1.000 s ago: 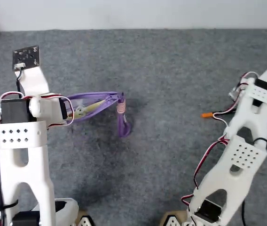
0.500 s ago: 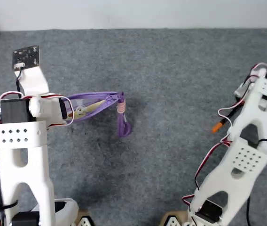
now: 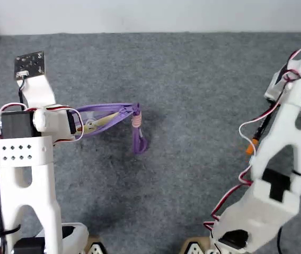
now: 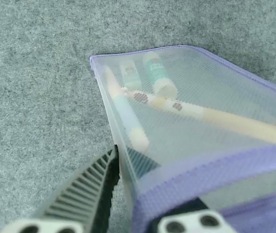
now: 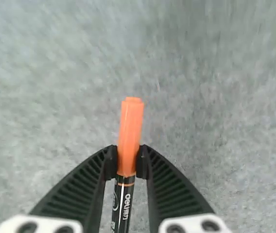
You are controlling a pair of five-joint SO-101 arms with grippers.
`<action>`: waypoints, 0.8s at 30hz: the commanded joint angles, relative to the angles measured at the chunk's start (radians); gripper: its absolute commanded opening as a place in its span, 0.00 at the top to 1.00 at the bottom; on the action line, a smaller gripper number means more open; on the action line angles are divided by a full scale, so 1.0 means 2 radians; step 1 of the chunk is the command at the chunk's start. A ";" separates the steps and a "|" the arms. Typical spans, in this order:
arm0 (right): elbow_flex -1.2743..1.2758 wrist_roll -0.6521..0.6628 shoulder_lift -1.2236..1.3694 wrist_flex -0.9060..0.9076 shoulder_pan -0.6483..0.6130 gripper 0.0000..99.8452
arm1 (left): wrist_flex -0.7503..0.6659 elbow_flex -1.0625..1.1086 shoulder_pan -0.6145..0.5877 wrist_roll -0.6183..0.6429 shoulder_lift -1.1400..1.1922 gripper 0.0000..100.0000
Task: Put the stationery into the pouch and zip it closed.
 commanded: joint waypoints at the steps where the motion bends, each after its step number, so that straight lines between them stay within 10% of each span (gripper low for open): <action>1: 0.007 0.015 -0.090 0.021 -0.017 0.99 | -0.007 -0.013 0.005 0.002 0.002 0.99; 24: 0.196 -0.124 -0.419 -0.190 -0.336 0.99 | 0.000 -0.013 0.004 0.005 -0.002 0.99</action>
